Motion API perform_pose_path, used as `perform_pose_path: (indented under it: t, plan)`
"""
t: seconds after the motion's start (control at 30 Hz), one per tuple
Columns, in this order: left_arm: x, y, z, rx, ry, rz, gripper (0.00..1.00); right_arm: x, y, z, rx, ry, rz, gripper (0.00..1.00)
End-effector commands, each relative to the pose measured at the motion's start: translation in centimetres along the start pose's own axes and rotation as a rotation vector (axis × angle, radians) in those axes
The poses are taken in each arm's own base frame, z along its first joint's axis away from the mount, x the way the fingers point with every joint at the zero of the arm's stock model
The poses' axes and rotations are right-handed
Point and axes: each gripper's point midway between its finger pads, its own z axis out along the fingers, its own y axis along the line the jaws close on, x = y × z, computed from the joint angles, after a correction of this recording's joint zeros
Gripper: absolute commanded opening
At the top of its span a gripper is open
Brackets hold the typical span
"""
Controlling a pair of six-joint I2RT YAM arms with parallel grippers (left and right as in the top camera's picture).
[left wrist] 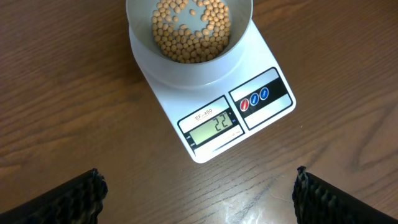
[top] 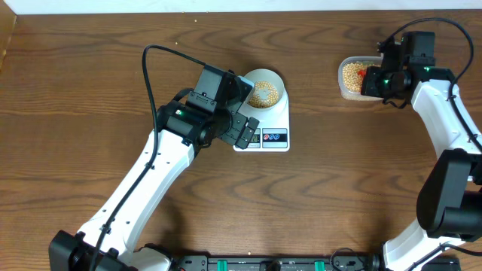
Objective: Scoop item into bowl and weigh 50g on scale
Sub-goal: 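Dip the scoop into the soybeans and fill it with the right gripper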
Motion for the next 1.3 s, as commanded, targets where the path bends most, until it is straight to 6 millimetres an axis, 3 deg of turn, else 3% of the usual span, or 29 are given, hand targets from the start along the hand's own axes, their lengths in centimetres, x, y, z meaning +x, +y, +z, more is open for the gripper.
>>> perform_pose_path:
  t: [0.0,0.53,0.83,0.97,1.27]
  plan:
    - [0.1,0.1,0.2,0.0,0.008,0.002,0.98,0.7,0.3,0.4,-0.058,0.027,0.043,0.01]
    - [0.1,0.1,0.2,0.0,0.008,0.002,0.98,0.5,-0.5,-0.4,-0.162,0.021,0.103,0.01]
    - [0.1,0.1,0.2,0.0,0.008,0.002,0.98,1.4,-2.3,-0.4,-0.167,0.033,0.154,0.01]
    - [0.1,0.1,0.2,0.0,0.008,0.002,0.98,1.3,-1.5,-0.9,-0.254,0.029,0.146,0.01]
    - [0.1,0.1,0.2,0.0,0.008,0.002,0.98,0.6,-2.5,-2.2,-0.342,-0.005,0.198,0.01]
